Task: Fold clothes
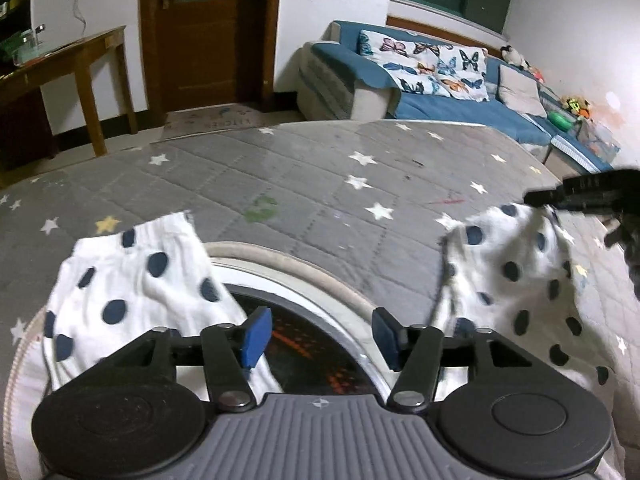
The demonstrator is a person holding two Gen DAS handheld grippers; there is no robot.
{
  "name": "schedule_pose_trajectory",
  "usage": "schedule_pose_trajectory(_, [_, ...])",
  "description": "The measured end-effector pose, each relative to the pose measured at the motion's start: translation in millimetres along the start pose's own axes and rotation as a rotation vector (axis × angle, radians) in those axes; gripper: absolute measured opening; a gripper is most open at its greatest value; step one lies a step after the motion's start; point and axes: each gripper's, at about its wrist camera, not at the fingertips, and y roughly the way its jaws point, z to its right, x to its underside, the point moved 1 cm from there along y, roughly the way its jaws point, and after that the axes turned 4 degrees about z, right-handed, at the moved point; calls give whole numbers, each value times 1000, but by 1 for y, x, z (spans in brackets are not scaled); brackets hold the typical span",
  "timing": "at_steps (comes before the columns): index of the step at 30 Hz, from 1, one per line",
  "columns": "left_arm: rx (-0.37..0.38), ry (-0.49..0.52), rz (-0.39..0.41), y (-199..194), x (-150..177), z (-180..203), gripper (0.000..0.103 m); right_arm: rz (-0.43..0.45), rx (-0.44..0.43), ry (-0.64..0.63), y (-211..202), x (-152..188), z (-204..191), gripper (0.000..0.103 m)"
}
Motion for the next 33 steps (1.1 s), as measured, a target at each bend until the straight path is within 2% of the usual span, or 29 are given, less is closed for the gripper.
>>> schedule_pose_trajectory(1, [1, 1, -1, 0, 1, 3, 69, 16, -23, -9, -4, -2, -5, 15])
schedule_pose_trajectory(4, [7, 8, 0, 2, 2, 10, 72, 103, -130, -65, -26, -5, -24, 13])
schedule_pose_trajectory(6, [14, 15, -1, 3, 3, 15, 75, 192, -222, -140, -48, -6, -40, 13])
schedule_pose_trajectory(8, [13, 23, -1, 3, 4, 18, 77, 288, -271, -217, -68, -3, -51, 14])
schedule_pose_trajectory(10, [13, 26, -1, 3, 3, 21, 78, 306, -142, -282, -67, -4, -51, 32])
schedule_pose_trajectory(11, [13, 25, -1, 3, 3, 21, 79, 312, -78, -312, -66, -5, -51, 35])
schedule_pose_trajectory(13, [15, 29, 2, 1, 3, 22, 80, 274, 37, -328, -55, -4, -42, 34])
schedule_pose_trajectory(23, [10, 29, -8, 1, 8, 17, 81, 86, -78, -267, -20, 21, -50, 34])
schedule_pose_trajectory(26, [1, 6, 5, -4, 6, 6, 81, 23, -95, -298, 1, 31, -67, 34])
schedule_pose_trajectory(31, [-41, -58, 30, -14, -1, -29, 80, -24, -53, -357, 29, 42, -83, 34])
schedule_pose_trajectory(33, [-68, -92, 33, -15, -7, -48, 79, -12, -34, -364, 34, 39, -79, 33])
